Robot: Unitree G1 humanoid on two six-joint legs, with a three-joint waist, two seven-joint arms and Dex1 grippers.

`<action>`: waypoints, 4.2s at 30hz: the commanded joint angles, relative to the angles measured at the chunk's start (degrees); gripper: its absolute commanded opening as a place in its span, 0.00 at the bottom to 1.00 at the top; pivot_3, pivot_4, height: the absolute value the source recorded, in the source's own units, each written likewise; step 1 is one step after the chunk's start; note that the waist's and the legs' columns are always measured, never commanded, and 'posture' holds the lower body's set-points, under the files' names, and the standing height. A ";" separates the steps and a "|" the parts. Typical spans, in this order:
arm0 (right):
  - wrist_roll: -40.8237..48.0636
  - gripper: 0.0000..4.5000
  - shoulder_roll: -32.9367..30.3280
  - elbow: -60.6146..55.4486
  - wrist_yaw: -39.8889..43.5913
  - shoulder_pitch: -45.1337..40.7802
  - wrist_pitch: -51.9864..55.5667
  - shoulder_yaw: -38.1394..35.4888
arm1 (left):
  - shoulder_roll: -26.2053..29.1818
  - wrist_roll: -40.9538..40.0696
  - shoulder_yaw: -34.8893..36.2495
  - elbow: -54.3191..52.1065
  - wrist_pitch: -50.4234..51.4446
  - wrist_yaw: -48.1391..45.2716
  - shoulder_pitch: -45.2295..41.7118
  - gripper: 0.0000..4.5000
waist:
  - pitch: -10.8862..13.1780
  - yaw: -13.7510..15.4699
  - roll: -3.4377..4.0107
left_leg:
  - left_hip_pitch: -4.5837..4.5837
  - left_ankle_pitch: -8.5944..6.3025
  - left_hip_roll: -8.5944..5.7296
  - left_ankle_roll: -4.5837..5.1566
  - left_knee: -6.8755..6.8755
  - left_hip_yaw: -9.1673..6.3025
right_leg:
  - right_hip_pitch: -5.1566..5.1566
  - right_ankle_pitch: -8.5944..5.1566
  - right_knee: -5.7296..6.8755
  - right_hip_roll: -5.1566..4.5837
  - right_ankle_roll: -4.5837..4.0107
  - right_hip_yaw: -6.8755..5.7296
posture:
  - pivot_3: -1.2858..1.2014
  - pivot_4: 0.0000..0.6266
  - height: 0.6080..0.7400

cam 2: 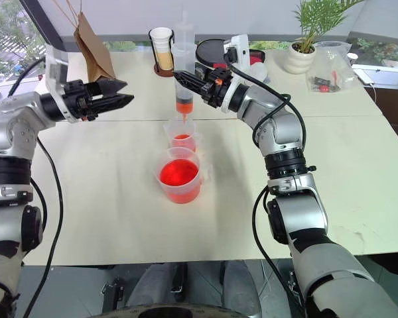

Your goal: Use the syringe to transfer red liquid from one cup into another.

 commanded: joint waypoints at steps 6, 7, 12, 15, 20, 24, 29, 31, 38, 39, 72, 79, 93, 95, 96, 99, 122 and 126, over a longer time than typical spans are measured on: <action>-1.79 0.32 1.28 -1.04 2.89 -1.92 -2.40 -0.62 | -5.01 6.96 -1.21 22.97 -15.01 -5.96 -21.77 0.64 | -0.01 -0.43 0.01 | 0.03 0.01 -0.03 -0.01 -0.01 0.06 | 0.01 0.00 0.01 0.00 0.01 -0.01 | 0.52 0.24 1.00; -1.94 0.32 1.48 -1.48 2.99 -1.53 -2.33 -0.46 | -5.76 7.26 -1.08 24.69 -15.64 -6.58 -22.96 0.64 | -0.01 -0.48 0.01 | 0.02 0.01 -0.03 -0.01 -0.01 0.06 | 0.01 0.00 0.02 0.00 0.01 -0.01 | 0.52 0.24 1.00; -2.98 0.32 2.32 -3.22 3.65 0.24 -2.02 0.29 | -8.22 9.37 -0.47 30.03 -19.18 -7.77 -26.14 0.64 | 0.00 -1.62 0.01 | -0.01 0.00 0.02 0.00 -0.04 0.08 | -0.07 0.00 0.03 0.03 0.01 -0.01 | 0.52 0.24 1.00; -3.46 0.32 2.82 -4.48 3.88 1.31 -1.62 0.86 | -9.30 9.89 0.17 31.87 -20.12 -7.96 -27.56 0.64 | 0.00 -1.78 0.01 | -0.02 0.00 0.02 0.00 -0.04 0.08 | -0.07 0.00 0.02 0.02 0.01 -0.01 | 0.52 0.24 1.00; -4.53 0.32 3.22 -4.98 4.35 2.65 -1.85 1.76 | -9.94 10.18 0.78 32.91 -20.19 -9.23 -28.55 0.64 | 0.00 -1.79 0.01 | -0.02 -0.02 0.02 0.04 -0.04 0.08 | -0.08 0.00 0.02 0.02 0.01 -0.01 | 0.52 0.24 1.00; -5.22 0.32 3.43 -5.33 4.74 3.35 -1.93 2.19 | -10.22 11.14 0.51 32.88 -20.80 -9.65 -28.40 0.64 | 0.00 -1.77 0.01 | -0.02 -0.03 0.02 0.06 -0.04 0.08 | -0.08 0.00 0.03 0.02 0.01 -0.01 | 0.52 0.24 1.00; -5.68 0.32 3.96 -5.97 4.88 3.54 -2.25 2.56 | -11.08 12.23 0.25 32.89 -22.00 -9.47 -27.93 0.53 | 0.00 -1.70 0.01 | -0.02 -0.02 0.02 0.04 -0.03 0.08 | -0.07 0.00 0.03 0.02 0.01 -0.01 | 0.52 0.24 1.00; -6.01 0.32 4.07 -6.10 4.99 3.56 -2.44 2.70 | -11.41 12.65 0.11 32.90 -22.42 -9.55 -27.76 0.39 | 0.00 -1.73 0.01 | -0.02 -0.02 0.01 0.04 -0.03 0.08 | -0.08 0.00 0.04 0.01 0.01 -0.01 | 0.52 0.24 1.00; -6.37 0.32 4.32 -5.89 4.80 3.15 -2.68 2.14 | -11.53 13.20 0.83 33.28 -22.63 -9.23 -27.76 0.01 | 0.00 -1.76 0.01 | -0.02 -0.02 0.02 0.03 -0.03 0.08 | -0.08 0.00 0.03 0.02 0.01 -0.01 | 0.52 0.24 1.00; -6.41 0.32 4.29 -5.73 4.73 3.06 -2.77 2.03 | -11.18 12.80 1.44 33.50 -22.23 -8.87 -28.19 0.01 | 0.00 -1.75 0.01 | -0.02 -0.02 0.02 0.03 -0.04 0.07 | -0.08 0.00 0.04 0.02 0.01 -0.01 | 0.52 0.24 1.00; -6.37 0.32 3.96 -4.20 3.74 2.17 -3.16 0.67 | -7.55 15.10 2.05 35.41 -21.84 -9.60 -27.06 0.79 | 0.00 -1.81 0.01 | -0.02 -0.01 0.01 0.02 -0.03 0.07 | -0.08 0.00 0.05 0.02 0.01 -0.01 | 0.52 0.24 1.00; -6.44 0.32 4.11 -3.55 3.79 1.88 -3.21 0.56 | -7.36 14.32 2.54 34.82 -20.76 -10.74 -27.09 0.79 | 0.00 -1.71 0.01 | -0.02 -0.01 0.00 0.02 -0.02 0.07 | -0.08 0.00 0.06 0.00 0.01 -0.01 | 0.52 0.24 1.00; -6.33 0.32 4.64 -6.40 4.47 3.12 -2.04 1.86 | -10.32 15.96 1.22 35.09 -23.05 -9.32 -26.87 0.79 | 0.00 -1.70 0.01 | -0.02 0.00 0.00 0.00 -0.02 0.07 | -0.08 0.01 0.07 0.01 0.01 -0.01 | 0.52 0.24 1.00; -6.52 0.32 4.67 -6.89 4.66 3.46 -1.91 2.25 | -11.04 16.17 1.19 35.23 -23.74 -8.77 -27.02 0.67 | 0.00 -1.77 0.01 | -0.02 0.00 0.00 0.00 -0.02 0.07 | -0.09 0.01 0.07 0.01 0.01 -0.01 | 0.52 0.24 1.00; -6.65 0.32 4.68 -7.09 4.75 3.72 -1.89 2.48 | -11.50 16.04 1.33 35.33 -23.79 -8.57 -27.29 0.60 | 0.00 -1.78 0.01 | -0.02 0.00 0.01 0.00 -0.02 0.07 | -0.09 0.01 0.07 0.01 0.01 -0.01 | 0.52 0.24 1.00; -6.85 0.32 4.72 -7.31 4.73 4.10 -1.86 2.76 | -12.11 15.78 1.64 35.49 -23.80 -8.32 -27.67 0.25 | 0.00 -1.77 0.01 | -0.02 0.00 0.01 0.00 -0.03 0.07 | -0.09 0.01 0.07 0.01 0.01 -0.01 | 0.52 0.24 1.00; -6.26 0.32 5.00 -5.00 2.78 0.45 -3.71 -0.03 | -14.16 16.10 0.04 32.73 -21.02 -11.60 -21.22 0.01 | 0.00 -1.80 0.01 | -0.02 0.00 0.01 0.00 -0.02 0.07 | -0.09 0.01 0.08 0.01 0.01 -0.01 | 0.52 0.24 1.00; -6.21 0.32 5.07 -5.05 2.63 -0.19 -3.85 -0.39 | -14.94 16.18 -0.24 32.02 -20.80 -11.50 -19.78 0.01 | 0.00 -1.78 0.01 | -0.02 0.00 0.01 -0.01 -0.02 0.07 | -0.09 0.01 0.08 0.01 0.01 -0.01 | 0.52 0.24 1.00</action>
